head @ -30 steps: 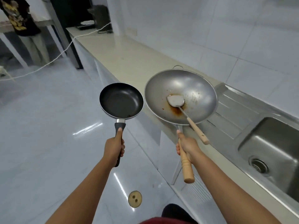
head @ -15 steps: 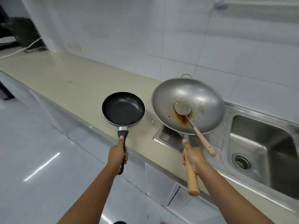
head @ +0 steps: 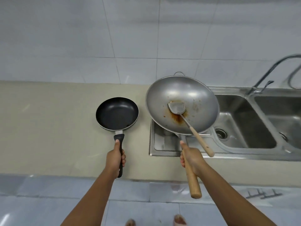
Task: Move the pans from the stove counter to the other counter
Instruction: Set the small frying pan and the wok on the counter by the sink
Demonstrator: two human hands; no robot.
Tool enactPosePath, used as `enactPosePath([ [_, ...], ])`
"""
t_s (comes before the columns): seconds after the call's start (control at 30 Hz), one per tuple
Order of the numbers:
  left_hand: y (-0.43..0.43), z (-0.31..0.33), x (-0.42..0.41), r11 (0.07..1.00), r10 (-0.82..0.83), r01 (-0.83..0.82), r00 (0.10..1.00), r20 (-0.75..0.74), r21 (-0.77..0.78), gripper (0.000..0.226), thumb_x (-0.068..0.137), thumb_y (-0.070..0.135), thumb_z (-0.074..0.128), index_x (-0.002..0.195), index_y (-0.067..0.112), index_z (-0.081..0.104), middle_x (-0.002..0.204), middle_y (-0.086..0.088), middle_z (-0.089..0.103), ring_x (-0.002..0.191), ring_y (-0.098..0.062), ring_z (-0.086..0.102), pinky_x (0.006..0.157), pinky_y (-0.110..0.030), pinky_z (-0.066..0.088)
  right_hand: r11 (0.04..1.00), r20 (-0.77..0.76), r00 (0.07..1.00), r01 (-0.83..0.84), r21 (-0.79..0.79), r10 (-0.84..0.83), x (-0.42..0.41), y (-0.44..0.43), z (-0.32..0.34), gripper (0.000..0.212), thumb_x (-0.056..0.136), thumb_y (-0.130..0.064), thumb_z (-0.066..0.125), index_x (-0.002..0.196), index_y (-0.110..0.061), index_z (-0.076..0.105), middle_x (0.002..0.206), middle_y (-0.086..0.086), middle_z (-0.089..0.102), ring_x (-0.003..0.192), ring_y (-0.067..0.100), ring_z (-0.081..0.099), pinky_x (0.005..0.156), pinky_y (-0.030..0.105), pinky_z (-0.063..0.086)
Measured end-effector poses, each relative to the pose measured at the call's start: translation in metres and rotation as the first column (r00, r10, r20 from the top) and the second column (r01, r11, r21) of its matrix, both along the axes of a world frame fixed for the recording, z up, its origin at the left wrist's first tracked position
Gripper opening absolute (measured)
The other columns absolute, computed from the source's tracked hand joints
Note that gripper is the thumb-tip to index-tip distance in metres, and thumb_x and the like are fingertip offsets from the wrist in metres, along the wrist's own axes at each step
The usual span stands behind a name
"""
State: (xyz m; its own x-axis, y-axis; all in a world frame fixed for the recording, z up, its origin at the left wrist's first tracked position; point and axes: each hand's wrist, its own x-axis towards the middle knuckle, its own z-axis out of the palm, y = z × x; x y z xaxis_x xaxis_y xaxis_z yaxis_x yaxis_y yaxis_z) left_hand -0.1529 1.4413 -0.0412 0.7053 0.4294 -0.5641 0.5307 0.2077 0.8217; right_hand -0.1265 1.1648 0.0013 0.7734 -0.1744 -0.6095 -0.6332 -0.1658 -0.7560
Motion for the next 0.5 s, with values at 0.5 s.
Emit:
enactPosePath([
  [0.5,0.038,-0.011,0.043,0.978,-0.193,0.192,0.981,-0.010,-0.077,0.056,0.100,0.056,0.042,0.063,0.014,0.046,0.036,0.005,0.042,0.030,-0.012,0.035,0.043,-0.027,0.030,0.992,-0.064,0.991,0.117,0.055,-0.113,-0.007,0.029,-0.010,0.048,0.095,-0.048,0.057,0.096,-0.001,0.066,0.064,0.007,0.058,0.054,0.017,0.054,0.052,0.028,0.050],
])
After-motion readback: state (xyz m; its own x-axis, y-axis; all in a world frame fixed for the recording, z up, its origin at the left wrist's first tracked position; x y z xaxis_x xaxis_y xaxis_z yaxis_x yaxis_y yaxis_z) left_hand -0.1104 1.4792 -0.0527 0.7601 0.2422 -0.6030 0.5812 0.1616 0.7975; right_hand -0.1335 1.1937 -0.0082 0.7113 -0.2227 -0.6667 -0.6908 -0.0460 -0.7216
